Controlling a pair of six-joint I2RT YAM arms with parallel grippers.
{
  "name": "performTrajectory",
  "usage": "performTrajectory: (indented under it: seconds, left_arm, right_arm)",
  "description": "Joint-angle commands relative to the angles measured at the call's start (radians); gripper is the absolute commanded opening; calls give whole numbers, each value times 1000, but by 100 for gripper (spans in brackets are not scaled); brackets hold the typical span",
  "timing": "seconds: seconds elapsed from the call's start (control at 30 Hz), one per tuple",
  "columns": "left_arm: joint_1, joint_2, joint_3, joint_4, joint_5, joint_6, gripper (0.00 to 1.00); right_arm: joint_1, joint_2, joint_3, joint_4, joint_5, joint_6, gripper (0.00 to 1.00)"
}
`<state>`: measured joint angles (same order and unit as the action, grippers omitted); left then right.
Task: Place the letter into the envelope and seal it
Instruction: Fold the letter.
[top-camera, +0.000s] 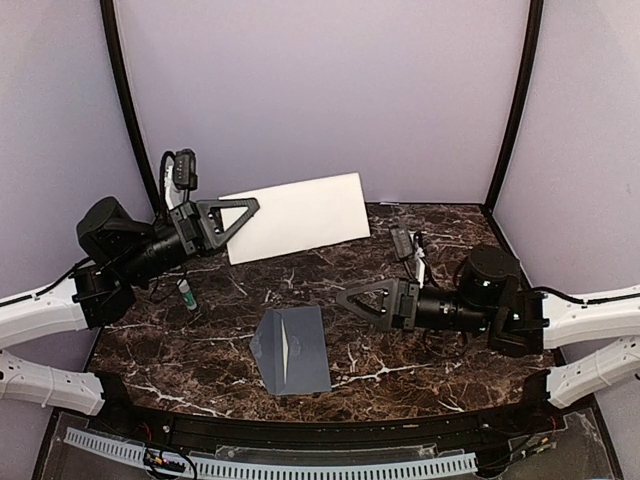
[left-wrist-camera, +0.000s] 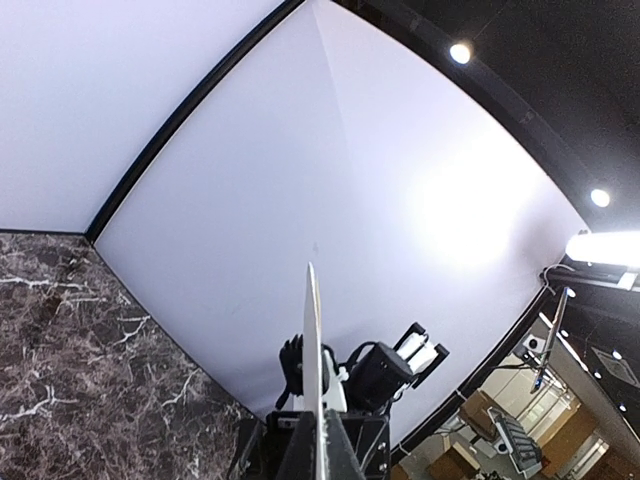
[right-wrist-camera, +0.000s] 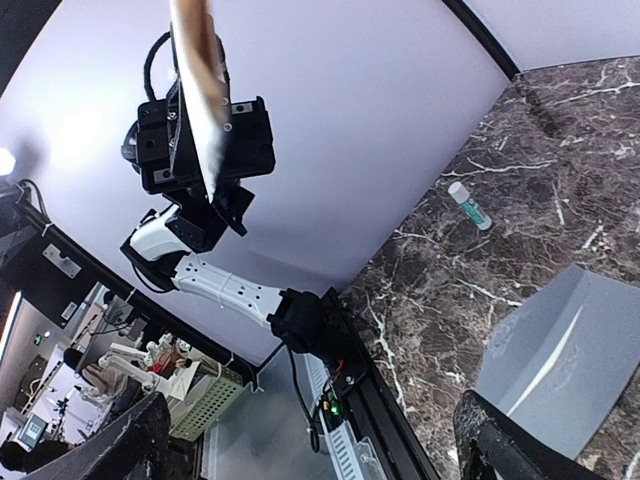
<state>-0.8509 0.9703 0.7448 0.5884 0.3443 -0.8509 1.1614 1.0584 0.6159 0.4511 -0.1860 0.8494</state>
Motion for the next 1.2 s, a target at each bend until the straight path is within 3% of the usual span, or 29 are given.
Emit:
performTrajectory:
  seconds: [0.0, 0.2, 0.47, 0.57, 0.8, 1.17]
  left_arm:
    - [-14, -6, -22, 170, -68, -59, 0]
    - [-41, -15, -41, 194, -110, -67, 0]
    - [-53, -13, -48, 219, -121, -79, 0]
    - [-56, -12, -59, 237, -122, -90, 0]
    - [-62, -10, -71, 263, -117, -113, 0]
    - [-63, -9, -76, 274, -116, -124, 0]
  right_arm:
    - [28, 95, 74, 259, 40, 26, 93]
    - [29, 209, 158, 411, 39, 16, 83]
    - [29, 254, 191, 490, 35, 11, 57]
    - [28, 234, 180, 493, 77, 3, 46]
    - [2, 201, 168, 480, 142, -6, 38]
    - [-34, 180, 160, 464, 143, -4, 14]
